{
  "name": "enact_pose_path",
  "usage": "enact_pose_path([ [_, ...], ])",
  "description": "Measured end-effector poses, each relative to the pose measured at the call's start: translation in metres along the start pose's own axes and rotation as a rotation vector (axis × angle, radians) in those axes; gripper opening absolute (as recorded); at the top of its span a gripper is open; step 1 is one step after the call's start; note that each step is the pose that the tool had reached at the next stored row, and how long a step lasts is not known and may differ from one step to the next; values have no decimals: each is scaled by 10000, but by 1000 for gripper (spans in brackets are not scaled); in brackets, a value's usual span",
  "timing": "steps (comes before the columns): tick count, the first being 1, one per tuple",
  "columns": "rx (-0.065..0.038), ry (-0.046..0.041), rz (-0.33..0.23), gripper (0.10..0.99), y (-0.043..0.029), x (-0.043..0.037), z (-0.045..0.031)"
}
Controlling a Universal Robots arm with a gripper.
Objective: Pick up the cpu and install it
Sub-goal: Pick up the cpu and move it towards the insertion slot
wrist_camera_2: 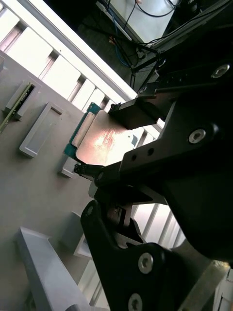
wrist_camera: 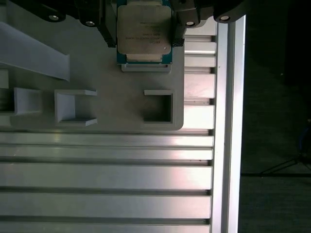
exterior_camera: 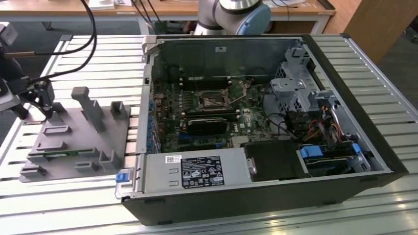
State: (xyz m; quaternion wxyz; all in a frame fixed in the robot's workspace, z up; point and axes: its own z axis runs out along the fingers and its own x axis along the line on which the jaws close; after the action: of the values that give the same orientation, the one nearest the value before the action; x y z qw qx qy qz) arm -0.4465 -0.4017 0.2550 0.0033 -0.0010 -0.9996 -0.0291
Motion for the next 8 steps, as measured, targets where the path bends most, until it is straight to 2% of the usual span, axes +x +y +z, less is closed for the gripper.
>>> enact_pose_path([
  [8,2,-1,0,541,8,0,-46],
])
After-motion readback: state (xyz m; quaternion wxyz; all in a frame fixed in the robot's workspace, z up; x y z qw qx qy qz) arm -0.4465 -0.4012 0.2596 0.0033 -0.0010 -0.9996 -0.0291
